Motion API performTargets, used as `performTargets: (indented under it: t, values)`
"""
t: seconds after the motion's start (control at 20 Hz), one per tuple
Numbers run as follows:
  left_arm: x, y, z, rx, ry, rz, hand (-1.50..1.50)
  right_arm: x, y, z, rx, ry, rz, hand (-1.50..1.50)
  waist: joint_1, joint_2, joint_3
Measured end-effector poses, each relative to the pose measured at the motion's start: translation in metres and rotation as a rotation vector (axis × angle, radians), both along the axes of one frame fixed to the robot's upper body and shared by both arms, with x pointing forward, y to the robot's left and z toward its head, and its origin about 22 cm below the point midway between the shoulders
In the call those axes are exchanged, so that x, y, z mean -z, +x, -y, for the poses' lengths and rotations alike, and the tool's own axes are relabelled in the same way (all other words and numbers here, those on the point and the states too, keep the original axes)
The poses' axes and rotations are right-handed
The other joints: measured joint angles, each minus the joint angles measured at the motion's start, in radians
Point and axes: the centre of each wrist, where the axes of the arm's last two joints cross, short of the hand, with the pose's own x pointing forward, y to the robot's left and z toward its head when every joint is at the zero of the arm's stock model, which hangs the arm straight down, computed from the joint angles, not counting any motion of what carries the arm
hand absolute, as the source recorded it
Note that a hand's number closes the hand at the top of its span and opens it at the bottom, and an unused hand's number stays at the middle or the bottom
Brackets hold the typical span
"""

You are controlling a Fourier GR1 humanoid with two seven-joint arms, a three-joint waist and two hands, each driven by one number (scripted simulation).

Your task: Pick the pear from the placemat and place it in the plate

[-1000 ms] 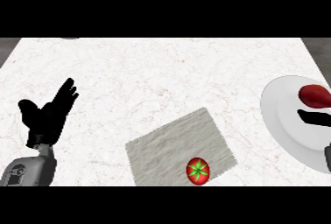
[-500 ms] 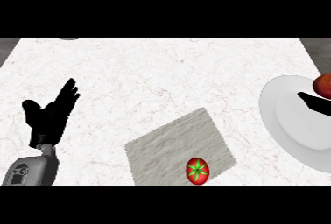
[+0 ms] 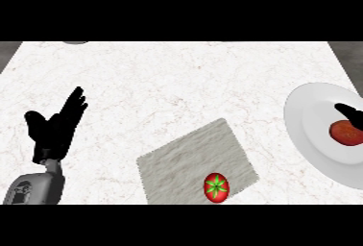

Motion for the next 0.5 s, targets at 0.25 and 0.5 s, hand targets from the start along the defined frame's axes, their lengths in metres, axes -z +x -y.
performTargets:
  t: [0.25, 0.5]
  values:
    - [0.000, 0.000, -0.003, -0.001, 0.005, -0.008, 0.00, 0.006, -0.029, 0.021, -0.029, 0.033, 0.030, -1.50, 0.004, 0.002, 0.000]
    - [-0.001, 0.002, -0.005, 0.006, 0.002, -0.003, 0.00, 0.016, -0.052, 0.041, -0.039, 0.019, 0.047, -1.50, 0.005, 0.003, 0.000]
